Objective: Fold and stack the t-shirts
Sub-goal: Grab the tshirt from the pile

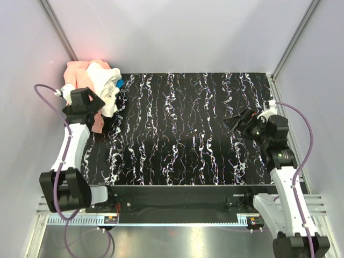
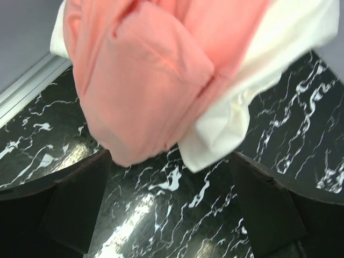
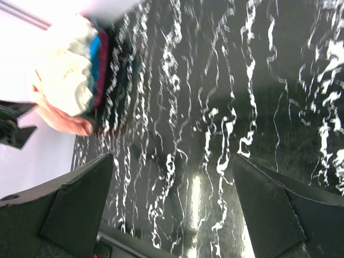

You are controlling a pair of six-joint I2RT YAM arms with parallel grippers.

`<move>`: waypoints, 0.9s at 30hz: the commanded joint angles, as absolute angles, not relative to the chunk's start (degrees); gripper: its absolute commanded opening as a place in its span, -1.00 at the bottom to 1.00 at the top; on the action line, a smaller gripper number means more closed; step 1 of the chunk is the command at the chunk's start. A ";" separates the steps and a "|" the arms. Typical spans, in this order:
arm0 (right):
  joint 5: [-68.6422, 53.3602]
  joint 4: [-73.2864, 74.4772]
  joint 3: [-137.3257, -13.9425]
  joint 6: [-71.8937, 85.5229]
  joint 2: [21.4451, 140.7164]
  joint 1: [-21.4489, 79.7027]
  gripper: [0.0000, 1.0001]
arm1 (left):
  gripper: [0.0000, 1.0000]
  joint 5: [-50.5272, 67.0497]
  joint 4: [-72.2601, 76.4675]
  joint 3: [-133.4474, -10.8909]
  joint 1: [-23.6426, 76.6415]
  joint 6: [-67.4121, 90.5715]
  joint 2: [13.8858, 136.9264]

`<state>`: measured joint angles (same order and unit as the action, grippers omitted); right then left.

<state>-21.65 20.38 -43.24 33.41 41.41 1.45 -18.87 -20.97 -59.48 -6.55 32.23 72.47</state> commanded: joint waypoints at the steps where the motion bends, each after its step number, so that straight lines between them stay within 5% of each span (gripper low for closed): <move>1: -25.22 16.53 -42.72 32.52 44.55 1.67 1.00 | 0.98 -12.85 -10.56 -59.08 -11.50 35.33 75.39; 10: -26.80 12.57 -42.01 32.26 50.80 1.76 0.99 | 0.87 -10.72 -0.80 -58.71 -12.66 35.95 87.62; 12: -26.54 12.22 -41.84 32.34 51.33 1.84 0.99 | 0.56 -10.98 -0.18 -59.24 -12.66 35.42 88.86; 13: -26.28 12.13 -41.84 32.26 51.24 1.85 0.99 | 0.01 -11.51 -0.18 -59.24 -12.66 35.33 88.68; 16: -25.93 12.13 -41.92 32.17 51.24 1.76 0.99 | -0.72 -14.58 -0.44 -58.36 -12.57 35.42 86.06; 24: -25.05 13.71 -43.06 31.73 50.89 1.76 0.99 | -0.64 -23.90 -8.34 -57.92 -8.88 36.21 69.98; 27: -23.82 15.29 -43.94 31.90 49.66 1.76 1.00 | -1.00 -22.07 -8.97 -58.79 -7.12 37.70 63.56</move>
<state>-24.84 15.07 -41.93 32.99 51.33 1.45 -19.97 -9.54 -56.77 -8.51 36.53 68.95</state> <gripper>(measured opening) 0.994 0.065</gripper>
